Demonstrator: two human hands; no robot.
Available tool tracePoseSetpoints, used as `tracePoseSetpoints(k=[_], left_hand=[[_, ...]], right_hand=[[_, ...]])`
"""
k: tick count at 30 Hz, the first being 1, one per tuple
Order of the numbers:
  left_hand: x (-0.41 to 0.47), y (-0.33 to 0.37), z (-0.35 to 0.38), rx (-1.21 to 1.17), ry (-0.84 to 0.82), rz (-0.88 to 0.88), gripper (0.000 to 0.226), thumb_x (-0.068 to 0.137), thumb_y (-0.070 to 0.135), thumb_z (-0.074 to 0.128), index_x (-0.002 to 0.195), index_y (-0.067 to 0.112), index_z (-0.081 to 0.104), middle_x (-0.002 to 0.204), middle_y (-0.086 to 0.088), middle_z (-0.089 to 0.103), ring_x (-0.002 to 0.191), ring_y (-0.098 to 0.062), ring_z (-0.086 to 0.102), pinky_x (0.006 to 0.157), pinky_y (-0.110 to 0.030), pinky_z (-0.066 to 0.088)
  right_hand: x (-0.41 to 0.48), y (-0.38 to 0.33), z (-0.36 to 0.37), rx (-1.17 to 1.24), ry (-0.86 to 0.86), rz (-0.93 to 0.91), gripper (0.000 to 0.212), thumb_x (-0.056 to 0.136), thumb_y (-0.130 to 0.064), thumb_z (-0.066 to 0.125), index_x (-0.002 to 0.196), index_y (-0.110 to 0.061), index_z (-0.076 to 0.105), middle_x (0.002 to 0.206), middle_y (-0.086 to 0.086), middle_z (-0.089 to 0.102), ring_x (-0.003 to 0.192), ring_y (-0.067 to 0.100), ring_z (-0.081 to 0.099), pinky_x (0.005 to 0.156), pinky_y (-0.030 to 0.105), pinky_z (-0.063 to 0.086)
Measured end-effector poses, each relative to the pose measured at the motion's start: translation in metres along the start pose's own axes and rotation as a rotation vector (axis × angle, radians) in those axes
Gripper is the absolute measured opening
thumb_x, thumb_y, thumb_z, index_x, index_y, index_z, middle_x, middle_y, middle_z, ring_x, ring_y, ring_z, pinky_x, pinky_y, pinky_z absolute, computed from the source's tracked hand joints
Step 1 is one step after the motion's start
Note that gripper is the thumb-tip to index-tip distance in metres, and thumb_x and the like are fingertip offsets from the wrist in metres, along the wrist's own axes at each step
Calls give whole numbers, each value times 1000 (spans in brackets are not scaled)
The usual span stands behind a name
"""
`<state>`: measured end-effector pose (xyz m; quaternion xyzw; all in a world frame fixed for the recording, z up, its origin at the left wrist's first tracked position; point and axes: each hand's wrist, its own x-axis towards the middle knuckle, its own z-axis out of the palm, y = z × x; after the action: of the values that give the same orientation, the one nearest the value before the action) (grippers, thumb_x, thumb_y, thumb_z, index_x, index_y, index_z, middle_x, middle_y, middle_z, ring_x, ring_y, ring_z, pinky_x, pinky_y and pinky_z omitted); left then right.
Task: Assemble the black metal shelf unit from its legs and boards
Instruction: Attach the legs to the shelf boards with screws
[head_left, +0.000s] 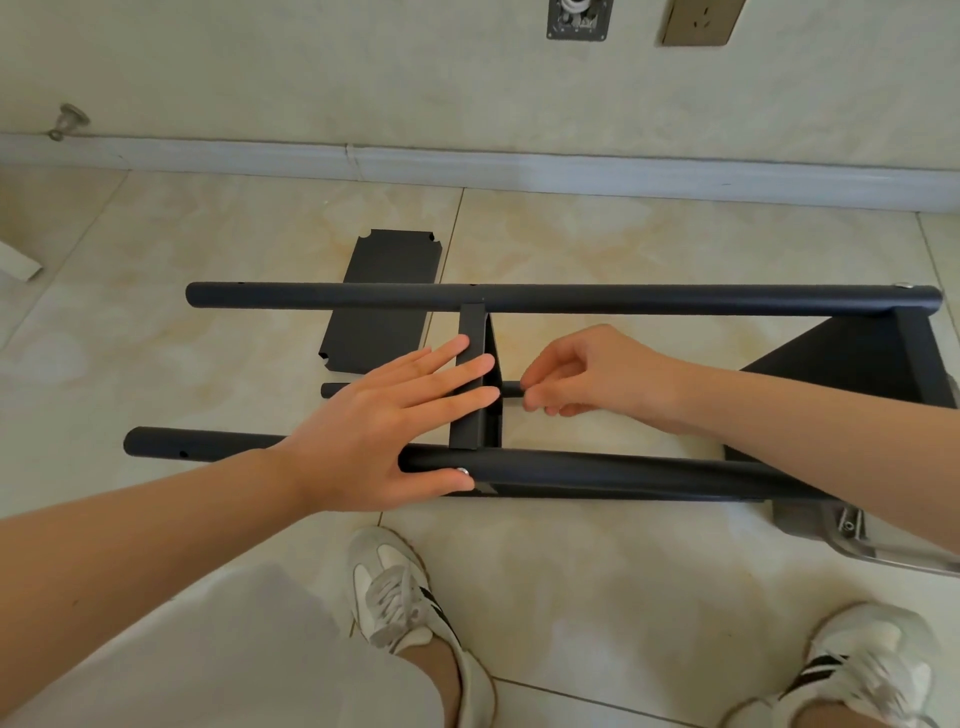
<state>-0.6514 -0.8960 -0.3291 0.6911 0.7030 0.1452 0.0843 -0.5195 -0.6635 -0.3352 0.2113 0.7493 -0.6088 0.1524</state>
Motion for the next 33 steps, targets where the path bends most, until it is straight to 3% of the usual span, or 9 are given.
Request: tracePoseSetpoints(k=[6,12,14,18,24,31,33], left_hand=[[0,1,0,-18,12,2,70,91,55,61,149,21,43,160,-2,36,153,-22,21,119,-50,32],[0,1,-2,-29,-4,-6,69,90,54,63,147,19,46,159,-3,37,153,-24,22,119,-50,33],[0,1,-2,-28,-7,-9,69,90,54,63,147,19,47,159,-3,37,153,-24,22,119,-49,32],[1,2,-2,-31,-1,-3,69,90,53,64,146,17,48,159,-4,38,153,-25,23,121,-45,30],[-1,2,-3,-17,-2,-1,69,90,54,64,146,18,47,159,-4,37,153,-24,23,122,-42,27],[0,0,-1,-2,2,7,69,90,54,64,146,18,48,159,-4,38,153,-24,24,122,-42,28],[0,0,-1,2,1,5,69,90,55,64,147,19,47,159,-3,38,153,-24,24,122,-41,28]], right_hand=[[19,4,9,18,-245,62,18,88,-13,71,106,-11,72,97,1,77,94,13,72,89,27,57],[29,5,20,65,-342,61,12,91,-22,67,91,-26,79,92,0,76,81,6,65,80,24,57],[31,5,21,57,-364,46,11,91,-20,67,99,-21,76,95,1,76,86,10,67,85,26,57],[35,3,21,84,-381,35,14,88,-20,71,102,-17,71,97,1,76,100,17,69,87,25,55],[37,2,25,69,-406,9,8,89,-24,70,91,-25,77,95,-5,76,81,2,64,83,23,55],[39,1,32,33,-330,-20,16,86,-19,72,99,-11,77,91,-1,77,99,22,69,95,36,56],[38,1,33,29,-334,-20,15,85,-17,72,97,-10,76,91,1,76,91,21,70,94,37,56]])
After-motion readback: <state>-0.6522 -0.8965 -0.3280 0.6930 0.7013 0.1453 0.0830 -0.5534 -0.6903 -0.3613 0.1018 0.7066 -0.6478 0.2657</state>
